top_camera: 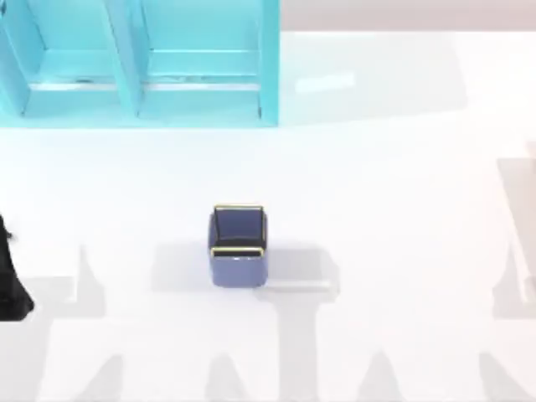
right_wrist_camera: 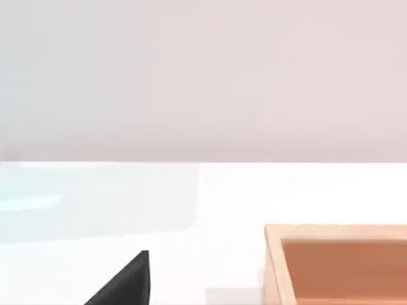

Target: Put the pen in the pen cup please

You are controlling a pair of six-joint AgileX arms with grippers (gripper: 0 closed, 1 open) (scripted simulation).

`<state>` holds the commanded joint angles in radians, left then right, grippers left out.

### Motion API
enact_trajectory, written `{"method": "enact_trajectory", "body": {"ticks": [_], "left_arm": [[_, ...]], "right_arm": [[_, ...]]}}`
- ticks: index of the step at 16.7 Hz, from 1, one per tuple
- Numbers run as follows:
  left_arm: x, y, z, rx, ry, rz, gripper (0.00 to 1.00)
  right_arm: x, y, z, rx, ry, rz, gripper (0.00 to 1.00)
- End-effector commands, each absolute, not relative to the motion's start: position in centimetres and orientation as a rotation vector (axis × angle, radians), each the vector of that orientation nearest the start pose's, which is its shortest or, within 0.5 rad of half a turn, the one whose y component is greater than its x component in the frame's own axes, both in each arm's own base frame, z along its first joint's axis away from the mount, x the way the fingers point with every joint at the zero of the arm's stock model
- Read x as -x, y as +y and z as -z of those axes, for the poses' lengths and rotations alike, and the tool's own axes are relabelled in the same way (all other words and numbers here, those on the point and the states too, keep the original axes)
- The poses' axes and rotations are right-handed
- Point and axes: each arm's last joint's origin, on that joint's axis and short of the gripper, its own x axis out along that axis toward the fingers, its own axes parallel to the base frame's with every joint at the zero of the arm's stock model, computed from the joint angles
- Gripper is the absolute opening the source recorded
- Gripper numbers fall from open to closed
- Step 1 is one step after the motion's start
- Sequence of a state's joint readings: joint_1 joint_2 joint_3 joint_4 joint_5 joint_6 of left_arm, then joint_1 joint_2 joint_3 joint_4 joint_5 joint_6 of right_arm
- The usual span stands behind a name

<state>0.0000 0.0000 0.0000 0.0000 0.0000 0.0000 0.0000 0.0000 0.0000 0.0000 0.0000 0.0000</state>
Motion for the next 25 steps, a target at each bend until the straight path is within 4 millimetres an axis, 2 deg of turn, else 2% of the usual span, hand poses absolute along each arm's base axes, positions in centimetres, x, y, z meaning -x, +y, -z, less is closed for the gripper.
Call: {"method": "enact_trajectory", "body": {"ticks": [6, 11, 14, 19, 25], "left_arm": [[-11.0, 0.5, -16.8, 0.07, 0.043, -0.018, 1.0], [-13.4, 2.2, -17.8, 0.3, 0.225, -0.043, 1.0], [-15.4, 3.7, -17.1, 0.466, 0.376, -0.075, 1.0], [-17.8, 6.4, -16.0, 0.746, 0.51, -0.113, 1.0], [-20.5, 11.1, -11.6, 1.158, 0.696, -0.223, 1.0]], "right_arm": [[-10.6, -0.1, -16.0, 0.0, 0.0, 0.0, 1.0], [-10.6, -0.1, -16.0, 0.0, 0.0, 0.0, 1.0], [-10.6, -0.1, -16.0, 0.0, 0.0, 0.0, 1.0], [-10.6, -0.1, -16.0, 0.0, 0.0, 0.0, 1.0], [-10.6, -0.1, -16.0, 0.0, 0.0, 0.0, 1.0]]}}
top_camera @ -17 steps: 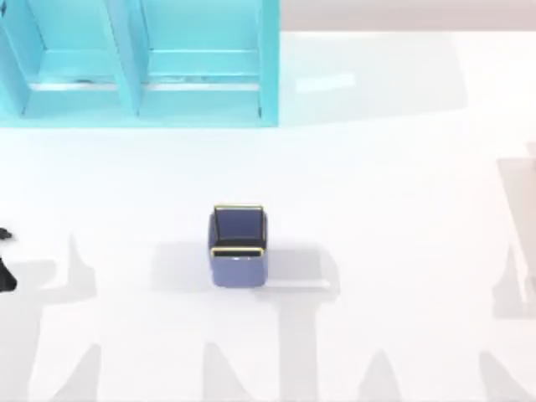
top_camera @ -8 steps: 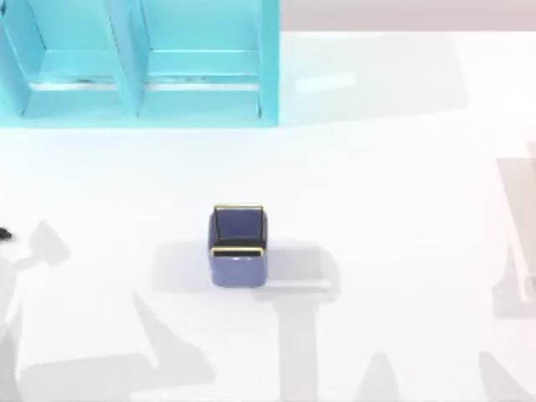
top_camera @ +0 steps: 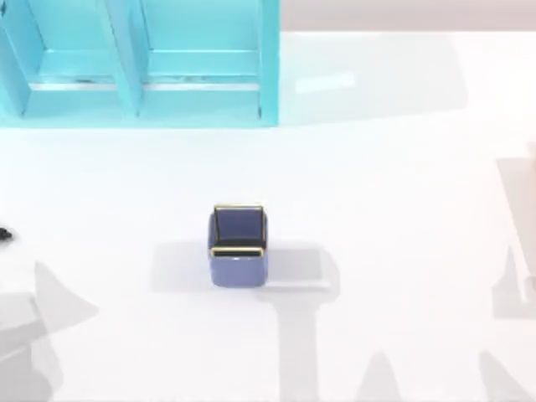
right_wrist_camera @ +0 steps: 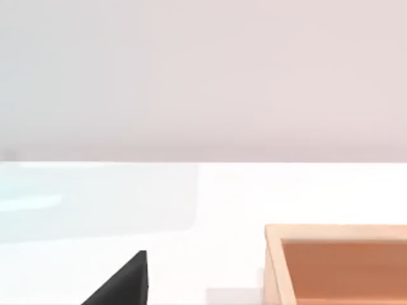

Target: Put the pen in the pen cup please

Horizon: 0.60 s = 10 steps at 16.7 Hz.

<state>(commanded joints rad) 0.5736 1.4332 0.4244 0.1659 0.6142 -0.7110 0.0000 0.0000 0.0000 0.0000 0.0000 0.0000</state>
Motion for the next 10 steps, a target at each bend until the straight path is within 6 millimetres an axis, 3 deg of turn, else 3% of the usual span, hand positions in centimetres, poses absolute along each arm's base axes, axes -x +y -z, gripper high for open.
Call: {"method": "enact_trajectory", "body": {"ticks": [5, 10], "left_arm": [[-21.5, 14.5, -9.5, 1.397, 0.704, -0.26, 1.0], [-21.7, 15.0, -9.3, 1.42, 0.7, -0.252, 1.0]], "right_arm": [[-10.6, -0.1, -16.0, 0.0, 0.0, 0.0, 1.0], [-10.6, -0.1, -16.0, 0.0, 0.0, 0.0, 1.0]]}}
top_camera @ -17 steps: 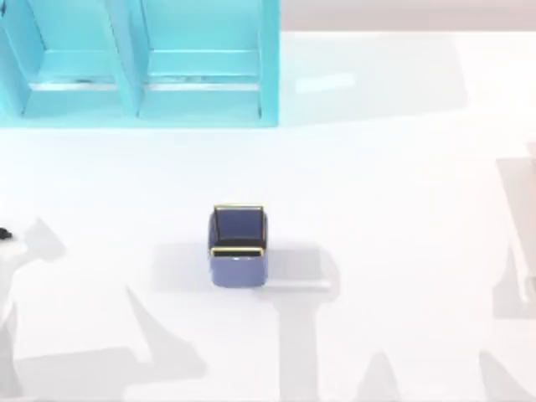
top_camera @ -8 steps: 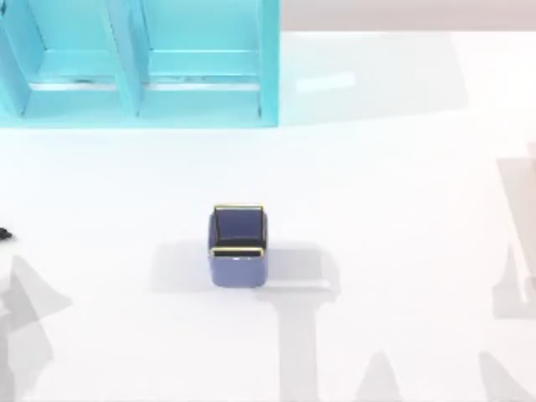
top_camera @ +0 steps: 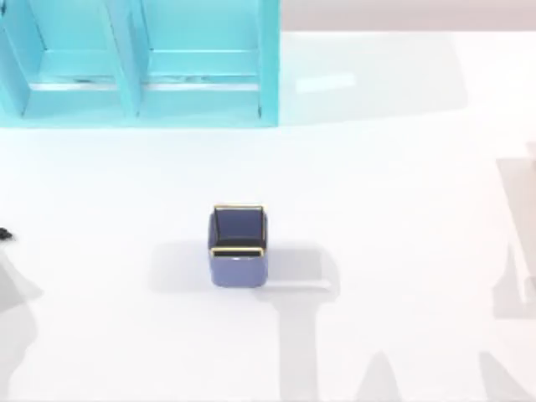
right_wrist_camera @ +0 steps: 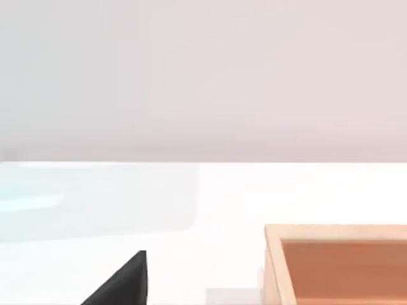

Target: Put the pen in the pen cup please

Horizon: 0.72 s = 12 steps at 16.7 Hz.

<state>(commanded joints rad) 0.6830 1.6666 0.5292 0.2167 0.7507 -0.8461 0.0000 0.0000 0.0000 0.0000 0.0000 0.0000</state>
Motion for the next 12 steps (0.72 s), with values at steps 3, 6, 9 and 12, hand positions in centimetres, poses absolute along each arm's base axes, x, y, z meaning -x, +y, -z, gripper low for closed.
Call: {"method": "enact_trajectory", "body": {"ticks": [3, 6, 9, 12], "left_arm": [[-21.8, 14.8, -9.3, 1.418, 0.703, -0.25, 1.0], [-23.3, 14.8, -8.6, 1.42, 0.699, -0.251, 1.0], [-26.0, 14.4, -6.6, 1.421, 0.701, -0.252, 1.0], [-28.4, 13.3, -4.4, 1.421, 0.702, -0.253, 1.0]], "right_arm": [[-10.6, -0.1, -16.0, 0.0, 0.0, 0.0, 1.0], [-10.6, -0.1, -16.0, 0.0, 0.0, 0.0, 1.0], [-10.6, -0.1, -16.0, 0.0, 0.0, 0.0, 1.0], [-10.6, -0.1, -16.0, 0.0, 0.0, 0.0, 1.0]]}}
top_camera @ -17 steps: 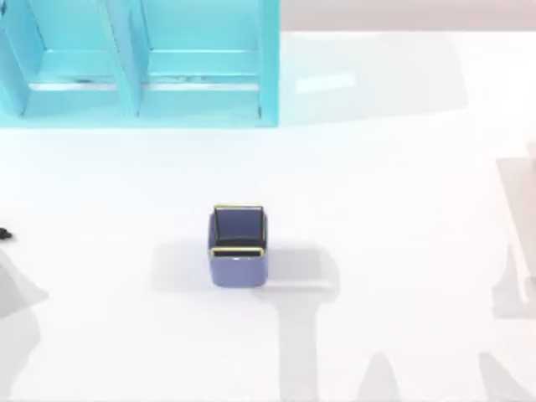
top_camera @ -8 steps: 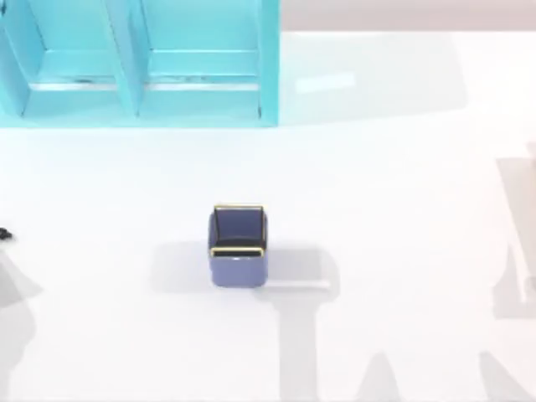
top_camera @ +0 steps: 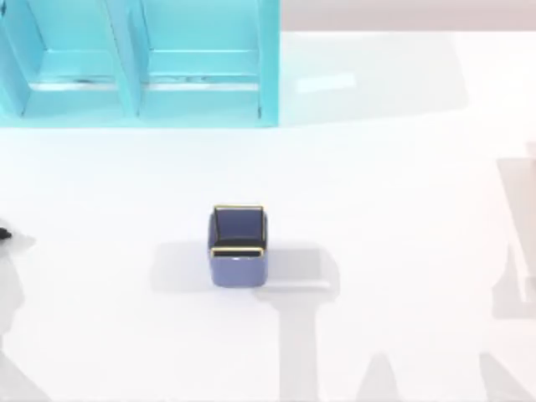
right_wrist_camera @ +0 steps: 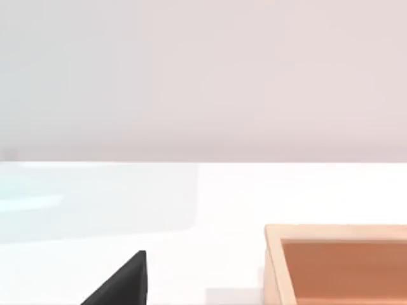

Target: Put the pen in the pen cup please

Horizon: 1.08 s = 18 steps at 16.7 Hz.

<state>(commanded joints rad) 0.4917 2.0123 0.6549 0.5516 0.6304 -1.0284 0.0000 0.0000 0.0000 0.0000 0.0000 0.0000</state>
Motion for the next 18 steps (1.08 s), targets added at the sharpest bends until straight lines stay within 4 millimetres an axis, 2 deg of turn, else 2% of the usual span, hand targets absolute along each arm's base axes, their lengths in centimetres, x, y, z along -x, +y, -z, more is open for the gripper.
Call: {"method": "enact_trajectory", "body": {"ticks": [2, 6, 18], "left_arm": [[-29.33, 12.66, -3.62, 1.421, 0.701, -0.252, 1.0], [-29.49, 12.55, -3.49, 1.42, 0.7, -0.252, 1.0], [-29.49, 12.55, -3.49, 1.42, 0.7, -0.252, 0.1]], "right_arm": [[-10.57, -0.12, -16.0, 0.0, 0.0, 0.0, 1.0], [-10.57, -0.12, -16.0, 0.0, 0.0, 0.0, 1.0], [-10.57, -0.12, -16.0, 0.0, 0.0, 0.0, 1.0]]}}
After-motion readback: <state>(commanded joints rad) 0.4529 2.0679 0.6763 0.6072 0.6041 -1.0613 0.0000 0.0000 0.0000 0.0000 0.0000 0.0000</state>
